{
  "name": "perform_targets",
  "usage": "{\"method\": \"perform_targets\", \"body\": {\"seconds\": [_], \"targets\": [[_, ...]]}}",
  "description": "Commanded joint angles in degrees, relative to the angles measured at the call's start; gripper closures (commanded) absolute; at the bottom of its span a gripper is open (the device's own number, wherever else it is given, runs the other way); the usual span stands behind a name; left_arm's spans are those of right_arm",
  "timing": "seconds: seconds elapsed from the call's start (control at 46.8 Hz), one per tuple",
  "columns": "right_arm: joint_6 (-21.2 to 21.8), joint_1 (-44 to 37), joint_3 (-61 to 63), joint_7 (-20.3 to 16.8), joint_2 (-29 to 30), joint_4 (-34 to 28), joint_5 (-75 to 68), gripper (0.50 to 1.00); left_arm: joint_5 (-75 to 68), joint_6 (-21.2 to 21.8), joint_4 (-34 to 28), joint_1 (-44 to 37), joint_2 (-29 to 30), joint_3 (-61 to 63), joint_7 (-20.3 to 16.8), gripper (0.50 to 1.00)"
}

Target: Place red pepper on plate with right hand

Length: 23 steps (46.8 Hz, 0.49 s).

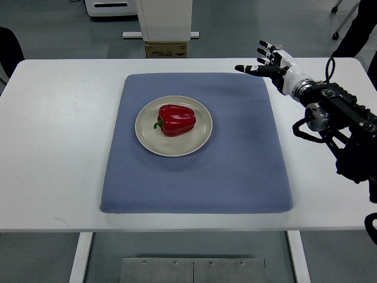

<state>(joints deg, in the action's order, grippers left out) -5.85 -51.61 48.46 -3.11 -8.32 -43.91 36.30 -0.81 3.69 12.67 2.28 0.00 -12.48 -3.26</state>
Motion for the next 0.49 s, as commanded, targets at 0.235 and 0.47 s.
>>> {"method": "perform_targets", "body": {"seconds": [0.235, 0.47], "targets": [[-2.77, 4.41, 14.46, 0.47, 3.14, -0.03, 0.0, 0.5, 0.01, 0.0, -0.01, 0.01, 0.0, 0.0, 0.01, 0.5], [-2.77, 6.17, 18.43, 1.09, 4.81, -0.65, -0.18, 0.5, 0.01, 0.0, -0.01, 0.01, 0.0, 0.0, 0.01, 0.5]]}}
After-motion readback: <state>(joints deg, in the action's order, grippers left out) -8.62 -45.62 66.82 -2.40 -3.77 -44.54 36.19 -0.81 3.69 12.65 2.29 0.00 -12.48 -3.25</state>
